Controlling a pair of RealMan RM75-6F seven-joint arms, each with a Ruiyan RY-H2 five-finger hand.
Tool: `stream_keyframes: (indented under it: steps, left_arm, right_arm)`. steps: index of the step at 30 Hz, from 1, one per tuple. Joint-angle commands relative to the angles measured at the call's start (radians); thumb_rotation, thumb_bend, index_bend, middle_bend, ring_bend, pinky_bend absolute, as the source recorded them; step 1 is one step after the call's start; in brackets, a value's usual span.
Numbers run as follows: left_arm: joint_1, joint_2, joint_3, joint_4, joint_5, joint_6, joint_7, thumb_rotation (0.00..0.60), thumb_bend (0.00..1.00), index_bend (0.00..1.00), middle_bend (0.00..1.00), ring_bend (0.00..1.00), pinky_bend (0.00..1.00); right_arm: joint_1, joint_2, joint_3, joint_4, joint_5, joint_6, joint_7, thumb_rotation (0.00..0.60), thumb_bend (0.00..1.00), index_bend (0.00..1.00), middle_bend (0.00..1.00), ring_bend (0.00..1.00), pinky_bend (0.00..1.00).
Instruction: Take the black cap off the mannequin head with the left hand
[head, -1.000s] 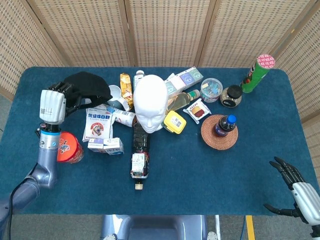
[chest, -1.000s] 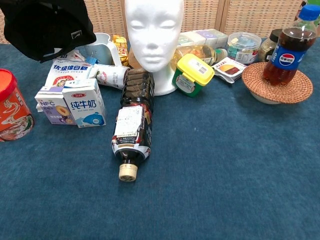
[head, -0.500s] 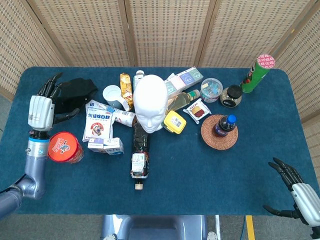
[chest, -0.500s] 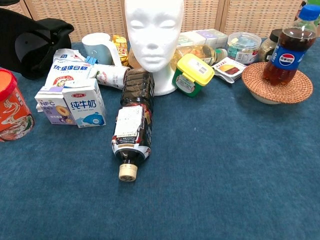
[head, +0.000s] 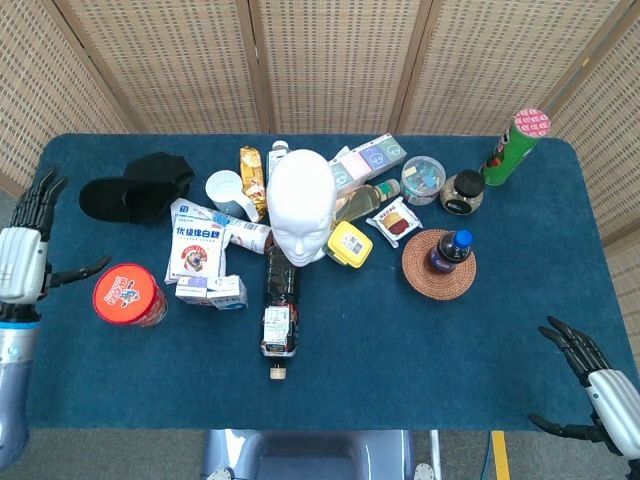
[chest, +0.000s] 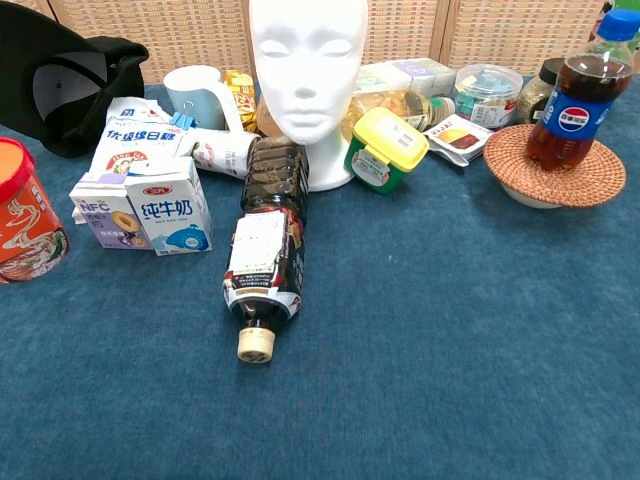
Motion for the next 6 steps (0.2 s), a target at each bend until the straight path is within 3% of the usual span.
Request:
stream_keyframes:
  steps: [1,6]
  left_arm:
    - [0.101,0.100,0.069,-0.118,-0.020,0.018,0.039,0.600,0.00,0.00,0.00,0.00,0.06]
    - [0.204,0.152,0.132,-0.174,-0.007,0.052,-0.029,0.600,0.00,0.00,0.00,0.00,0.05]
  right_arm:
    - [-0.002,0.000,0.000,-0.003,0.000,0.004,-0.004,0.600,0.07,0.07,0.00,0.00,0.00]
    - [-0.015,0.000,0.000,-0.007,-0.001,0.029,-0.016,0.600,0.07,0.07,0.00,0.00,0.00]
